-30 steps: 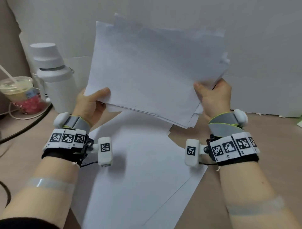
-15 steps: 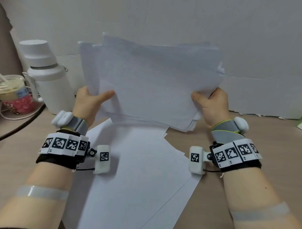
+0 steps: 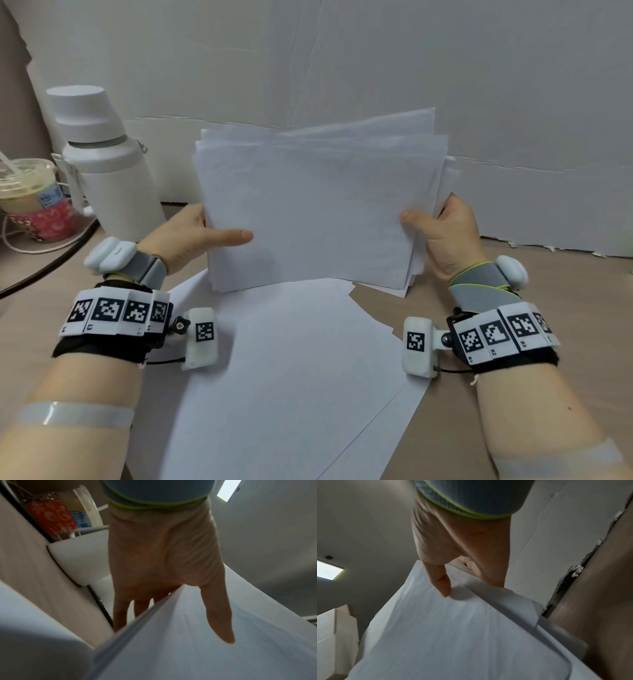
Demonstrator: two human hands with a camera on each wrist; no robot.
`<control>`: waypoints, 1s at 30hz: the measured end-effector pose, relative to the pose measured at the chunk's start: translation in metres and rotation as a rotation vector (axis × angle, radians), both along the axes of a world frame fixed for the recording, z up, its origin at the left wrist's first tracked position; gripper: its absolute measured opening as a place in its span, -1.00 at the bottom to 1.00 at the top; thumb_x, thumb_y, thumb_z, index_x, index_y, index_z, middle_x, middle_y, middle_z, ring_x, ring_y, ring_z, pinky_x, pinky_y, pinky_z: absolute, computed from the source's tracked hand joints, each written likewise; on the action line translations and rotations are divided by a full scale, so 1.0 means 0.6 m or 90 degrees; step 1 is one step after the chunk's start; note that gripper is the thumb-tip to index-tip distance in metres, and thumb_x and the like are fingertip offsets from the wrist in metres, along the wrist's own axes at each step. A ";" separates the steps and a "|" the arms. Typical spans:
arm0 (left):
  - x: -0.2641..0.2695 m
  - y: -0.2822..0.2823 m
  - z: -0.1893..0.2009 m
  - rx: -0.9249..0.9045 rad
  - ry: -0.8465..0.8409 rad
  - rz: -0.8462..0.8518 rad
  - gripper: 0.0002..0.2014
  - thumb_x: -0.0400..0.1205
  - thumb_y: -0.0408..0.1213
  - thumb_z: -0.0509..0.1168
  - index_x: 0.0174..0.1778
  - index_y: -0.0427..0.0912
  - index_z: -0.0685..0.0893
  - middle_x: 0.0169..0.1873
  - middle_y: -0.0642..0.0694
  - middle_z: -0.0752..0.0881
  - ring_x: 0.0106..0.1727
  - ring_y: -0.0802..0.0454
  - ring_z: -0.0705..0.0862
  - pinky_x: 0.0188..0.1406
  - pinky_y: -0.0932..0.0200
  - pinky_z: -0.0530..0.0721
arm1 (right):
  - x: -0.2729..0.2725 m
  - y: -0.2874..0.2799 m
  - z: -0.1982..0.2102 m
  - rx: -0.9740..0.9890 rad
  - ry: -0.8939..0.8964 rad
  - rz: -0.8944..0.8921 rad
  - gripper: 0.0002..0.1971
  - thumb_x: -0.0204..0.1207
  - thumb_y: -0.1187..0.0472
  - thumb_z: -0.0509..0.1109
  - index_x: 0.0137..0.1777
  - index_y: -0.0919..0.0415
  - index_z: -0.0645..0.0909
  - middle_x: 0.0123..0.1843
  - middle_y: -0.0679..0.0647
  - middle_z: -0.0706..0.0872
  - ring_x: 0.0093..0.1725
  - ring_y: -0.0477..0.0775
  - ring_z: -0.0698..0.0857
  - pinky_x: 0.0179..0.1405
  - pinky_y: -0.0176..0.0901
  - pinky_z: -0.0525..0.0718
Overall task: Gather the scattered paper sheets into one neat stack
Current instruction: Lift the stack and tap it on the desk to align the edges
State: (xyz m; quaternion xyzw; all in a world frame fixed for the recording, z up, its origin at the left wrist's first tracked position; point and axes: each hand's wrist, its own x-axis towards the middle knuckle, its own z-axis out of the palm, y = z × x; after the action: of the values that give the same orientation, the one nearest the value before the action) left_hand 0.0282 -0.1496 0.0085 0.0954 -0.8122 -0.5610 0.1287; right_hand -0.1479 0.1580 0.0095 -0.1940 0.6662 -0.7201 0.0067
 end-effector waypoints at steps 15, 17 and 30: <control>-0.026 0.032 0.021 0.113 0.280 0.148 -0.27 0.47 -0.45 0.54 0.55 -0.25 0.38 0.36 -0.14 0.70 0.38 -0.06 0.70 0.36 -0.06 0.65 | 0.011 -0.004 0.023 -0.073 0.016 0.025 -0.64 0.32 0.48 0.43 0.07 0.14 0.70 -0.04 0.06 0.83 -0.02 0.13 0.79 -0.01 0.02 0.76; -0.025 0.029 0.020 0.108 0.269 0.148 -0.21 0.44 -0.38 0.58 0.56 -0.24 0.35 0.39 -0.14 0.68 0.40 -0.05 0.68 0.39 -0.12 0.64 | 0.011 -0.003 0.027 -0.049 0.022 0.020 -0.66 0.36 0.50 0.44 0.07 0.14 0.67 -0.07 0.03 0.83 -0.07 0.07 0.80 -0.06 -0.02 0.76; -0.031 0.043 0.013 0.138 0.263 0.133 -0.19 0.41 -0.32 0.61 0.54 -0.25 0.35 0.35 -0.18 0.69 0.32 -0.03 0.73 0.16 0.10 0.73 | 0.014 -0.001 0.028 0.004 0.028 0.022 -0.58 0.31 0.48 0.47 0.11 0.09 0.58 -0.05 0.03 0.78 -0.08 0.03 0.76 -0.02 -0.05 0.76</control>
State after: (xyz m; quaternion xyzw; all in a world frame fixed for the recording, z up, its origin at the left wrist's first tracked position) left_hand 0.0098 -0.1238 0.0164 0.0755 -0.6892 -0.6361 0.3386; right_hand -0.1393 0.1572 0.0262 -0.2209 0.6652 -0.7132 0.0052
